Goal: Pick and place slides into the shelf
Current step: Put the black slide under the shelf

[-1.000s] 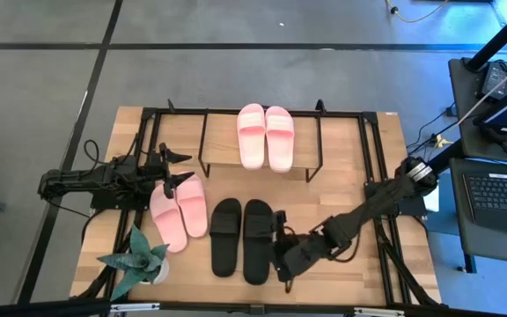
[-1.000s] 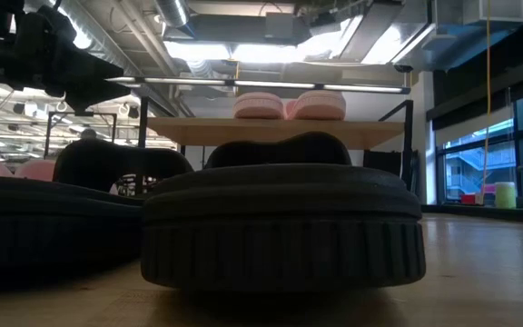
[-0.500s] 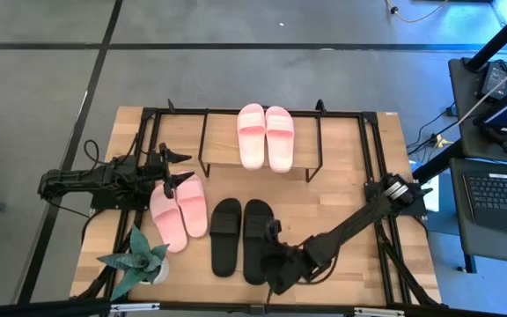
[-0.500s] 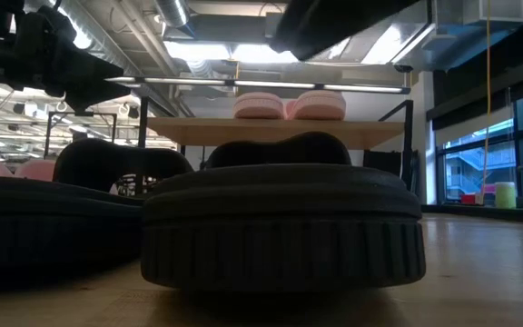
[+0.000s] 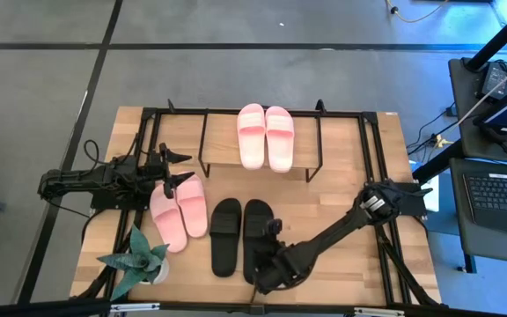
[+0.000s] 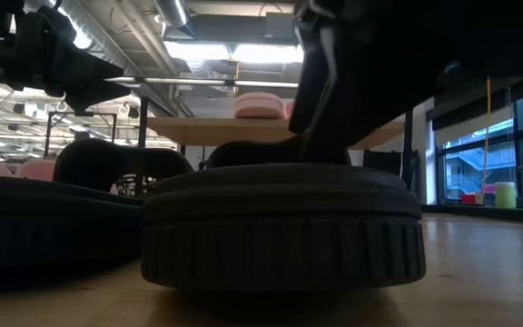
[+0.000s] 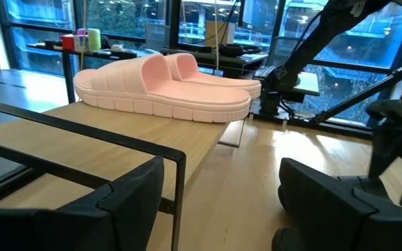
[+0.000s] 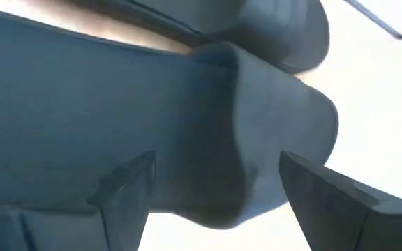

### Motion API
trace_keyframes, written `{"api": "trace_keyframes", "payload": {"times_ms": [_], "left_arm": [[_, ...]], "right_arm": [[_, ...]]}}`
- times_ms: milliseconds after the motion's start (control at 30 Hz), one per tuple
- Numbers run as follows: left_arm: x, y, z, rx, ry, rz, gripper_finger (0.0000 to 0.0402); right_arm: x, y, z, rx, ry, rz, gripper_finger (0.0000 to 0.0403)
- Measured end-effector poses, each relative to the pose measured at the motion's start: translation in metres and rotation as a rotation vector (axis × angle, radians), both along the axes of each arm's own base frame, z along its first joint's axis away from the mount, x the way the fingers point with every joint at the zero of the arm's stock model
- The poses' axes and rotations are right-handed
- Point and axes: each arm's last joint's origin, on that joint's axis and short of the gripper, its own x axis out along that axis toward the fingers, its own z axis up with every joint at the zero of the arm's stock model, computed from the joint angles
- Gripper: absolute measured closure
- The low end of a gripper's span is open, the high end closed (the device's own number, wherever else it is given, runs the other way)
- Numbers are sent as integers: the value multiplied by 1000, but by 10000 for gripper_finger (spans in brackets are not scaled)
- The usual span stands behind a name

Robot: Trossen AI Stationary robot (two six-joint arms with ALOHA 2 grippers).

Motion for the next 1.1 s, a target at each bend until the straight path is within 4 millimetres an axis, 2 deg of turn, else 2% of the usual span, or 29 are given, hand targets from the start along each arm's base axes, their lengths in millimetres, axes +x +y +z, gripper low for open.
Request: {"api": "trace_keyframes", "payload": {"times_ms": [367, 667, 1100], "left_arm": [[0, 0, 0, -2, 2, -2, 125], [0, 0, -1, -3, 12, -2, 125], [0, 0, -4, -5, 37, -2, 125]], "right_arm": [[17, -35, 0, -5, 11, -97, 102], [22, -44, 0, -1, 14, -119, 102], [28, -51, -40, -106, 114, -116, 102]]}}
